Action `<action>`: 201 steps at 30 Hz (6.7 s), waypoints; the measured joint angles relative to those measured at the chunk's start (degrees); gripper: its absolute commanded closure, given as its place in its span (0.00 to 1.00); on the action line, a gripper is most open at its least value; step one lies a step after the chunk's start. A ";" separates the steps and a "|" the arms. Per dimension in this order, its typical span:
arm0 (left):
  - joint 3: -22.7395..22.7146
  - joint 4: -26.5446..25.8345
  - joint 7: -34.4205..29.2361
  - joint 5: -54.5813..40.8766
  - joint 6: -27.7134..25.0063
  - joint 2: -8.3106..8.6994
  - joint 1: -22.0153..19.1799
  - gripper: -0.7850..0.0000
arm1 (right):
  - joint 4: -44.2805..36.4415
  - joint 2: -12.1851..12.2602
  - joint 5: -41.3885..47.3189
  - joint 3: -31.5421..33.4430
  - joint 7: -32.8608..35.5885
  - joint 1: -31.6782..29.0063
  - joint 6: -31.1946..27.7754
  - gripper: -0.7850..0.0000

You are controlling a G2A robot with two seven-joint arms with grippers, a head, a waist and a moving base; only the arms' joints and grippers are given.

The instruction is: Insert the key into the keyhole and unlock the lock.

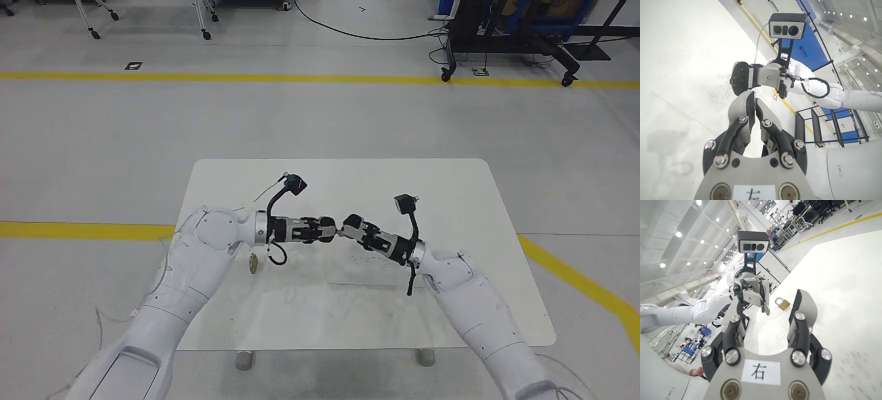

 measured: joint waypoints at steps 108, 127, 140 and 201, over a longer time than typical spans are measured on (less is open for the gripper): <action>-7.54 -32.45 -10.94 61.75 26.66 8.77 17.30 0.78 | -2.11 4.62 3.57 10.45 -3.20 -6.16 -6.76 1.00; -5.56 -29.37 -12.76 61.49 27.78 8.57 14.36 1.00 | -2.11 4.62 3.57 10.45 -3.20 -6.16 -6.76 1.00; -8.67 -31.16 6.67 53.57 24.06 8.43 15.82 1.00 | -2.11 4.62 3.57 10.45 -3.20 -6.16 -6.76 1.00; 3.32 28.19 -10.24 -28.93 15.05 -3.79 -12.96 1.00 | 7.00 -3.19 14.87 -8.25 -7.81 7.06 -6.76 1.00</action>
